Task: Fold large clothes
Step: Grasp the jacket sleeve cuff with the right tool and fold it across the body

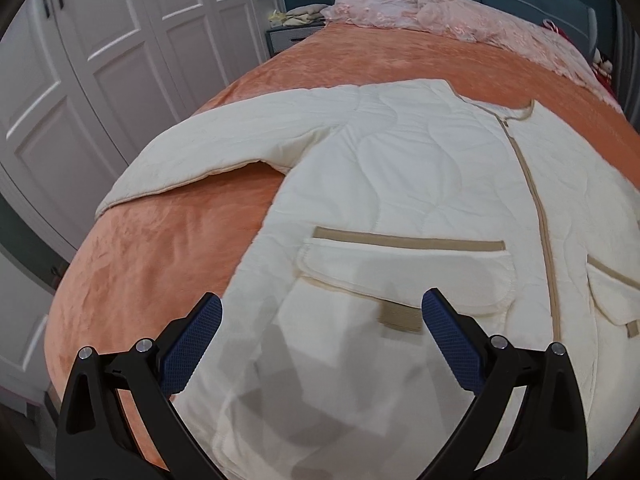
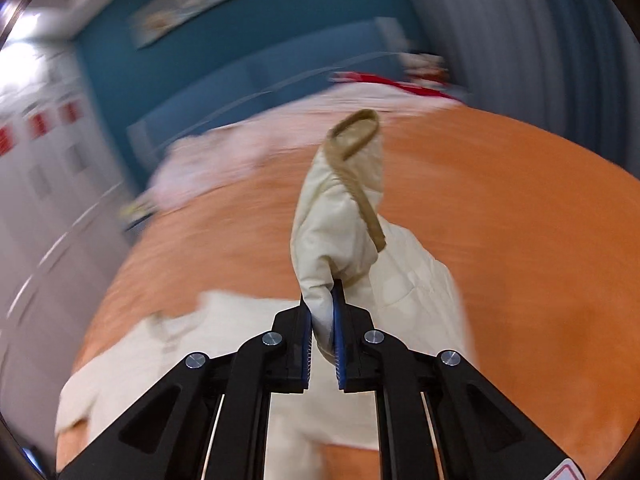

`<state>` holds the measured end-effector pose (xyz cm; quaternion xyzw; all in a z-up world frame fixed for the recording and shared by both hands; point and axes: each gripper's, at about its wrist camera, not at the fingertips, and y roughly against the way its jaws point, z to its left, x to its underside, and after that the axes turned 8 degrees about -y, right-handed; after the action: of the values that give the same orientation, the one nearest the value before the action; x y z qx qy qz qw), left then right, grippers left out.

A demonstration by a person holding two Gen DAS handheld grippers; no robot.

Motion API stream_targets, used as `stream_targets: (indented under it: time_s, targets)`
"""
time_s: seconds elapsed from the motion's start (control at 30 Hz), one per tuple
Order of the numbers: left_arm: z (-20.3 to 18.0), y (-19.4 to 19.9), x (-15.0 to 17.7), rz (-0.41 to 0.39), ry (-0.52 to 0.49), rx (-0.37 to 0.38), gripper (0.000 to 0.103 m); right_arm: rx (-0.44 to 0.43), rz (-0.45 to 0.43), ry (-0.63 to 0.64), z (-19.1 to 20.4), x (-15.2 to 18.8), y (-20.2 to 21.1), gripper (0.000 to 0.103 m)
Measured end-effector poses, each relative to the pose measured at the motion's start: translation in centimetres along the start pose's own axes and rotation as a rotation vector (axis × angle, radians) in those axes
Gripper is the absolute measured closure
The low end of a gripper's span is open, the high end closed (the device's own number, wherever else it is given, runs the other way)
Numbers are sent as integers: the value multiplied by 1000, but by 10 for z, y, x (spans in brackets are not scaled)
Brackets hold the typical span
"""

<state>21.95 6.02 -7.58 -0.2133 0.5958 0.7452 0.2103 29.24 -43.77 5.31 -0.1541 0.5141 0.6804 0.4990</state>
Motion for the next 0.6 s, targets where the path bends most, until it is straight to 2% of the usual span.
stream_targets:
  time_s: [0.1, 0.17, 0.3, 0.5, 0.6]
  targets:
    - [14, -1, 1, -3, 28, 11, 5, -134, 59, 106, 79, 22, -19, 94]
    - [24, -2, 1, -5, 44, 15, 5, -194, 105, 171, 124, 45, -34, 94]
    - [42, -5, 1, -5, 81, 18, 5, -279, 205, 257, 189, 95, -60, 94]
    - [66, -14, 6, 2, 122, 14, 5, -347, 333, 350, 245, 172, -76, 95]
    - [73, -18, 9, 7, 134, 16, 5, -346, 377, 396, 265, 202, -84, 95]
